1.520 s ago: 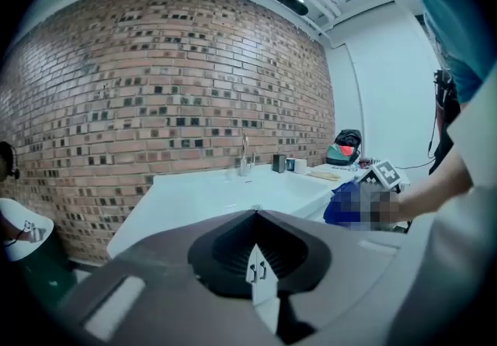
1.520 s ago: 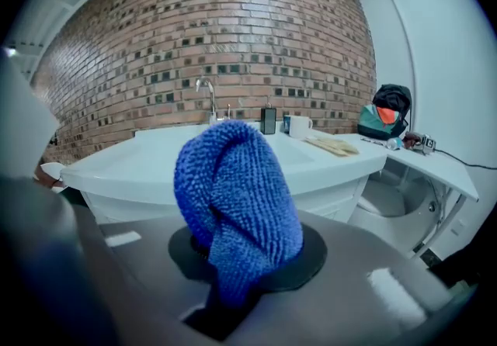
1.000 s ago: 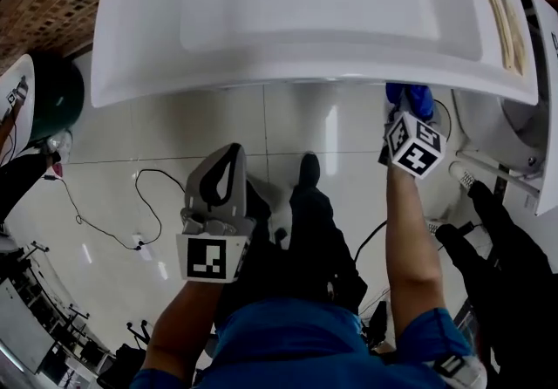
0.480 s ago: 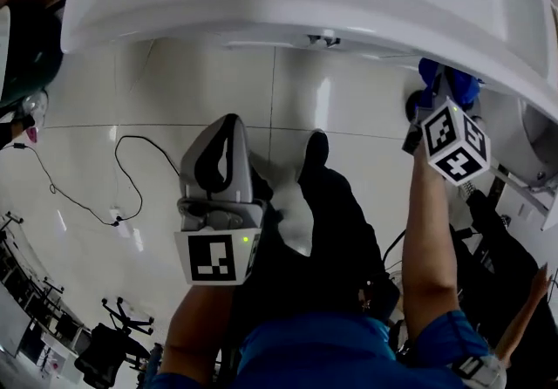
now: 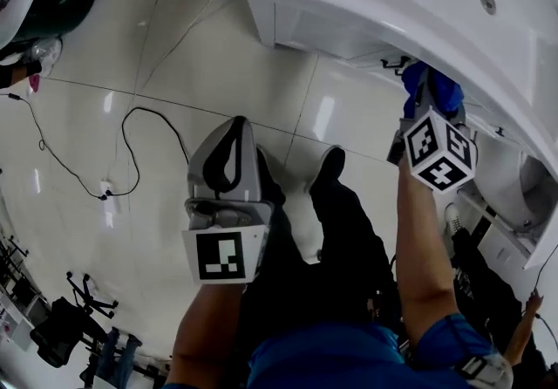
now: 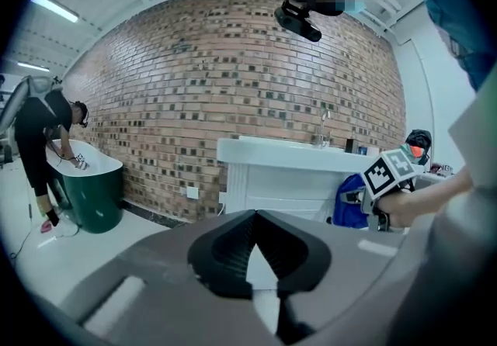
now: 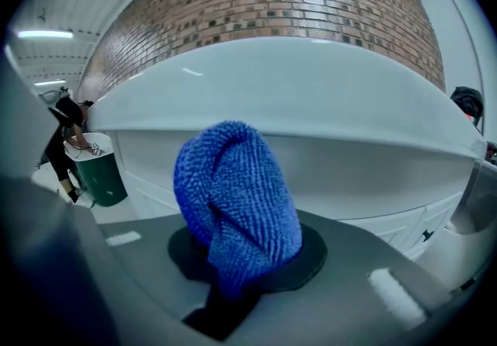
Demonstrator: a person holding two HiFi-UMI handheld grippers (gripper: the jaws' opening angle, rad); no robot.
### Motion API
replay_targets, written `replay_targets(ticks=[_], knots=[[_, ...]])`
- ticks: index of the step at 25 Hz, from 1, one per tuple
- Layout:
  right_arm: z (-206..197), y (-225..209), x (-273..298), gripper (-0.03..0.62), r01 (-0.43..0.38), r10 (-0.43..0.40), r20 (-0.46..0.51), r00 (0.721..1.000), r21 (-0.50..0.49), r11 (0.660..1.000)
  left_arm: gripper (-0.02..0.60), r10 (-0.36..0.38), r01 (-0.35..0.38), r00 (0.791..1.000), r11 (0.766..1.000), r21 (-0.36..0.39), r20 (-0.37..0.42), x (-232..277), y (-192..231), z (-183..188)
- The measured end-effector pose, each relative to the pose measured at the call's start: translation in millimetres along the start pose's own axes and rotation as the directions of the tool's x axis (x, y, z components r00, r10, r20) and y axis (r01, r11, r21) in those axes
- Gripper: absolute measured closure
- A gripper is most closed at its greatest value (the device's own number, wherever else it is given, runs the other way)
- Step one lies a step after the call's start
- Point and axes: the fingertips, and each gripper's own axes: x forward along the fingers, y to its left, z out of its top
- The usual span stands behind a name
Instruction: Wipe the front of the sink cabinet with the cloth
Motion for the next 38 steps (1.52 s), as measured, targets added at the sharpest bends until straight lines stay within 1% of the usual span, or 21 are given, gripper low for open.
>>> replay_targets(ticks=[3, 7, 9, 12, 14, 17, 22, 23, 25, 26, 28, 30, 31, 33, 36, 38], knots=[[6, 47, 6, 0.52, -0.051, 0.051, 0.006, 0.999, -0.02, 0.999, 0.58, 0.013, -0.013, 1.0, 1.0, 0.011, 0.002, 1, 28, 19], [14, 105, 15, 0.521, -0.142, 0.142, 0.021, 0.99, -0.027, 0.99, 0.58, 0.01, -0.013, 0.999, 0.998, 0.06, 0.048, 8, 46, 61], [16, 131, 20, 0.52, -0.203, 0.203, 0.037, 0.979, -0.005, 0.979, 0.58, 0.004, -0.01, 0.997, 0.996, 0.084, 0.071, 13, 49, 75], [19, 166, 24, 0.522, -0.285, 0.283, 0.065, 0.957, 0.025, 0.958, 0.58, 0.003, -0.012, 0.996, 0.996, 0.092, 0.094, 12, 53, 86], [20, 189, 28, 0.52, -0.317, 0.314, 0.071, 0.947, 0.03, 0.948, 0.58, 0.007, -0.016, 0.996, 0.995, 0.099, 0.094, 5, 58, 87], [17, 224, 36, 0.52, -0.356, 0.354, 0.061, 0.933, 0.016, 0.934, 0.58, 0.018, -0.024, 0.997, 0.995, 0.095, 0.071, -10, 71, 78], [17, 284, 46, 0.522, -0.46, 0.462, 0.052, 0.886, -0.037, 0.887, 0.58, 0.039, -0.041, 0.999, 0.996, 0.074, 0.03, -27, 99, 58], [18, 290, 48, 0.522, -0.469, 0.471, 0.052, 0.88, -0.044, 0.882, 0.58, 0.034, -0.036, 0.999, 0.996, 0.076, 0.028, -27, 102, 55], [19, 295, 49, 0.522, -0.481, 0.483, 0.056, 0.874, -0.049, 0.876, 0.58, 0.004, -0.008, 0.999, 0.994, 0.107, 0.034, -27, 102, 51], [19, 295, 48, 0.522, -0.493, 0.495, 0.058, 0.867, -0.045, 0.869, 0.58, -0.013, 0.009, 0.999, 0.993, 0.121, 0.032, -25, 100, 49], [18, 289, 40, 0.522, -0.522, 0.523, 0.063, 0.85, -0.033, 0.852, 0.58, -0.039, 0.037, 0.999, 0.992, 0.121, 0.014, -22, 93, 43], [15, 268, 26, 0.523, -0.53, 0.53, 0.078, 0.845, -0.019, 0.848, 0.58, -0.073, 0.072, 0.997, 0.99, 0.124, 0.003, -14, 81, 37], [13, 250, 18, 0.522, -0.518, 0.517, 0.093, 0.851, -0.01, 0.855, 0.58, -0.095, 0.094, 0.995, 0.987, 0.129, 0.005, -7, 73, 35], [11, 201, 1, 0.522, -0.471, 0.465, 0.14, 0.874, 0.015, 0.882, 0.58, -0.139, 0.135, 0.99, 0.981, 0.139, 0.022, 9, 52, 31], [9, 113, -24, 0.522, -0.37, 0.348, 0.217, 0.912, 0.073, 0.926, 0.58, -0.187, 0.178, 0.981, 0.973, 0.147, 0.052, 33, 15, 21], [6, 52, -38, 0.523, -0.28, 0.252, 0.245, 0.936, 0.09, 0.956, 0.58, -0.21, 0.199, 0.975, 0.969, 0.144, 0.069, 48, -11, 12]])
